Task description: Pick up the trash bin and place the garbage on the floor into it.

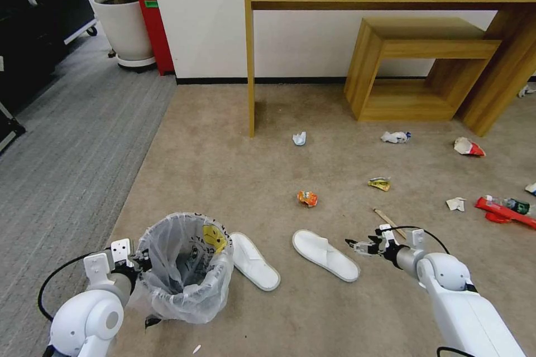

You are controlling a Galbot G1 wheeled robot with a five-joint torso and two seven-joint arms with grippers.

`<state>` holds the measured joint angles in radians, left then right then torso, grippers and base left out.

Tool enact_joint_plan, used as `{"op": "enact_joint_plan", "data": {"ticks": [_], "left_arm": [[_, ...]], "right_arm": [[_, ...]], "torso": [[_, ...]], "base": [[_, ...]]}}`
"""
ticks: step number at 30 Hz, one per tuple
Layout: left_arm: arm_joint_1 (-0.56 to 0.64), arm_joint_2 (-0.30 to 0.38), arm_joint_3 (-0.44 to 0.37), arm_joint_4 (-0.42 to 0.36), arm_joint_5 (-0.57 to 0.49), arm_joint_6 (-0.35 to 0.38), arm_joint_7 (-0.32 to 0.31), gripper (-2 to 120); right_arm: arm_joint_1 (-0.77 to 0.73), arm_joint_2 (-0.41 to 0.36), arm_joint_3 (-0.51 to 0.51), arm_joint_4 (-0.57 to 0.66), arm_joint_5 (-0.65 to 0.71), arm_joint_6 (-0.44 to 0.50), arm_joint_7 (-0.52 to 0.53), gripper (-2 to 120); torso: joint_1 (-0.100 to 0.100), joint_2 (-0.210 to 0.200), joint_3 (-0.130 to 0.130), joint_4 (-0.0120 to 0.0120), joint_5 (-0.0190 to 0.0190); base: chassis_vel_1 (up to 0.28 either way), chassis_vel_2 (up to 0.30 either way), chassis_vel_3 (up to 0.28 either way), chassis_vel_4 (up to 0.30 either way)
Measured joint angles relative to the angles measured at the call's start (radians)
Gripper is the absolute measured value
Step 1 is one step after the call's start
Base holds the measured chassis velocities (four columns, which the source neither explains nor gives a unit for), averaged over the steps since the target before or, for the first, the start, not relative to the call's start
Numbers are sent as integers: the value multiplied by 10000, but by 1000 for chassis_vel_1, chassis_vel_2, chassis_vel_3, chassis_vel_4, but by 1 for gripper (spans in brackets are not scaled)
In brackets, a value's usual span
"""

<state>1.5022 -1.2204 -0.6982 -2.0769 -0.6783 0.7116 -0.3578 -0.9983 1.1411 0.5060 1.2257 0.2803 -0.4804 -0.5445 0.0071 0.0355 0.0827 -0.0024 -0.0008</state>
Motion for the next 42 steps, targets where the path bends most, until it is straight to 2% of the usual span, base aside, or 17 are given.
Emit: {"op": "enact_joint_plan", "data": {"ticks": [9, 19, 22, 23, 25, 26, 28, 30, 34, 36, 37, 38, 41, 42], "left_arm": [[18, -102, -62, -13, 23, -27, 17, 1], [29, -139, -144, 27, 39, -133, 56, 1], [84, -125, -196, 12, 38, -159, 84, 1], [84, -125, -196, 12, 38, -159, 84, 1], [114, -102, -214, -10, 38, -173, 91, 1], [114, -102, -214, -10, 38, -173, 91, 1], [115, -94, -217, -32, 37, -176, 97, 1], [109, -93, -217, -34, 37, -177, 97, 1], [76, -117, -182, -34, 36, -188, 97, 1], [73, -122, -177, -34, 36, -190, 97, 1], [51, -138, -142, -20, 38, -212, 103, 1], [51, -138, -142, -20, 38, -212, 103, 1], [-13, -143, -107, 17, 37, -225, 105, 1], [-13, -143, -107, 17, 37, -225, 105, 1]], "right_arm": [[883, 825, -891, -1680, -444, 824, -32, 100], [1441, 1332, -1339, -2514, -632, 1308, 149, 96], [1700, 1443, -1413, -2923, -745, 1616, 177, 86], [1700, 1443, -1413, -2923, -745, 1616, 177, 86], [1901, 1579, -1458, -3287, -887, 1813, 209, 73], [1901, 1579, -1458, -3287, -887, 1813, 209, 73], [1993, 1694, -1451, -3464, -974, 1889, 248, 65], [1992, 1711, -1448, -3470, -983, 1903, 272, 61], [1909, 1702, -1436, -3467, -989, 1964, 317, 43], [1905, 1699, -1432, -3467, -989, 1970, 319, 41], [1876, 1674, -1422, -3452, -990, 1980, 321, 33], [1876, 1674, -1422, -3452, -990, 1980, 321, 33], [1863, 1657, -1428, -3458, -999, 1993, 321, 18], [1863, 1657, -1428, -3458, -999, 1993, 321, 18]], "torso": [[0, 0, 0, 1, 0], [0, 0, 1, -1, 1], [0, 0, 0, 0, 0], [0, 0, 0, 0, 0], [0, 0, 0, 0, 0], [0, 0, 0, 0, 0], [0, 0, 0, 1, 3], [0, 0, 0, 1, 2], [0, 0, 0, -2, 3], [0, 0, 0, -3, 2], [0, 0, 0, -1, 1], [0, 0, 0, -1, 1], [0, 0, 0, -1, 1], [0, 0, 0, -1, 1]], "base": [[0, 0, 0, 0], [0, 0, 0, 0], [0, 0, 0, 0], [0, 0, 0, 0], [0, 0, 0, 0], [0, 0, 0, 0], [0, 0, 0, 0], [0, 0, 0, 0], [0, 0, 0, 0], [0, 0, 0, 0], [0, 0, 0, 0], [0, 0, 0, 0], [0, 0, 0, 0], [0, 0, 0, 0]]}}
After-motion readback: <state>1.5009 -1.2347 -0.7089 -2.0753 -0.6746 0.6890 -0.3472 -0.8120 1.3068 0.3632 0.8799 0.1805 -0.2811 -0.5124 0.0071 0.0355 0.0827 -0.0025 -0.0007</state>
